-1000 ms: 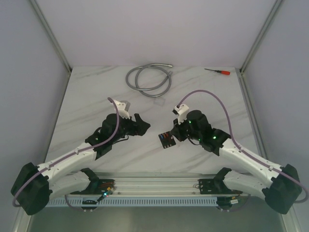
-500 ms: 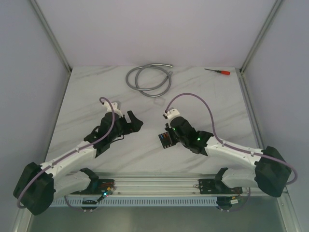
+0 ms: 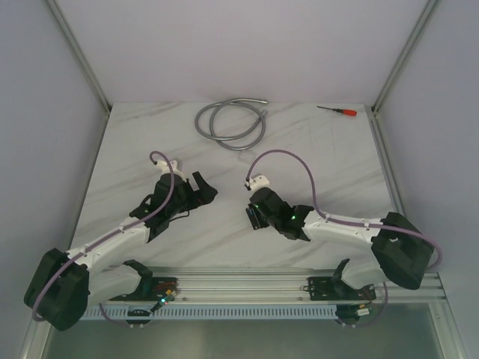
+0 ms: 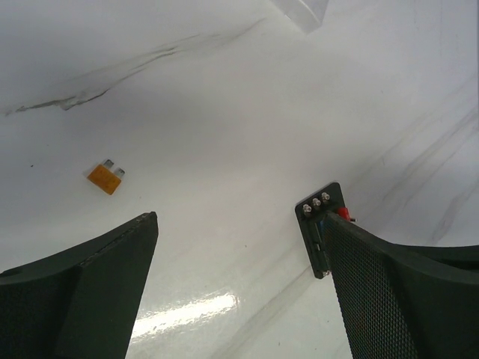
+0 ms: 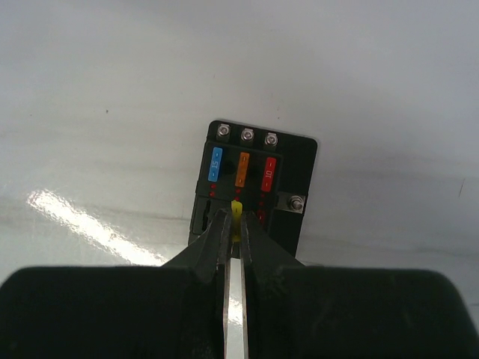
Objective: Snap on the fuse box
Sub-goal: Install the fuse at the fuse box base.
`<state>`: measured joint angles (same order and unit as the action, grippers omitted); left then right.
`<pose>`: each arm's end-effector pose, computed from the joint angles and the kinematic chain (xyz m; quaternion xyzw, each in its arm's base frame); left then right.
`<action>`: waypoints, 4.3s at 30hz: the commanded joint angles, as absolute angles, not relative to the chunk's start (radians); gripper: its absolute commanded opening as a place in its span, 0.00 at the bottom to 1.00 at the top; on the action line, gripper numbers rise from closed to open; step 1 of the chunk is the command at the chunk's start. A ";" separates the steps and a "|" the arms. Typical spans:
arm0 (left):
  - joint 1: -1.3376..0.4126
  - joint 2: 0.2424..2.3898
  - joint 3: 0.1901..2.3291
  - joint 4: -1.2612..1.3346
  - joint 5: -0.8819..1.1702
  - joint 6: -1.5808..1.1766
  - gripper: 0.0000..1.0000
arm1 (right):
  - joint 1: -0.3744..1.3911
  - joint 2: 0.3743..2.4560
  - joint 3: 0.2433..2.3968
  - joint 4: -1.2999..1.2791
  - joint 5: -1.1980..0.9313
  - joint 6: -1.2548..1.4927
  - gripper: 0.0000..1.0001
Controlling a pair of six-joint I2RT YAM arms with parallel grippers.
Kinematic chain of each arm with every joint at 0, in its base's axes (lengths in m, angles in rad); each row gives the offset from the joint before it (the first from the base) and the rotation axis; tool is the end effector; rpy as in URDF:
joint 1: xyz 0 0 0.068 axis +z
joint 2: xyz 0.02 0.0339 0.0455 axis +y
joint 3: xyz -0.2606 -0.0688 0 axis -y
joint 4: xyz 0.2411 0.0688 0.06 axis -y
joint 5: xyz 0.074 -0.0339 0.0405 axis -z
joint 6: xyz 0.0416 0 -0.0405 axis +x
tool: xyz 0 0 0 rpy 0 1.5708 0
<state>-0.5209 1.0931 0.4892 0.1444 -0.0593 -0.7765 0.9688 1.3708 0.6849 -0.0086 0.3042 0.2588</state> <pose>0.2062 -0.1154 0.2062 -0.1237 0.8403 -0.2985 0.4354 0.1689 0.2239 0.1899 -0.2508 0.8616 0.1294 0.4218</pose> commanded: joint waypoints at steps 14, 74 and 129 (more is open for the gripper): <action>-0.506 1.113 0.485 0.137 -0.031 -0.793 1.00 | 0.998 1.447 0.701 -0.008 0.383 0.306 0.00; -0.500 1.099 0.477 0.134 -0.029 -0.802 1.00 | 1.004 1.407 0.656 0.053 0.383 0.286 0.00; -0.497 1.095 0.478 0.132 -0.022 -0.798 1.00 | 0.969 1.409 0.819 -0.159 0.274 0.191 0.33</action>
<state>-0.5049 1.1061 0.4885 0.1406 -0.0338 -0.7963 0.9916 1.4200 0.7597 -0.0727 0.3477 0.2413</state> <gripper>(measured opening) 0.998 0.355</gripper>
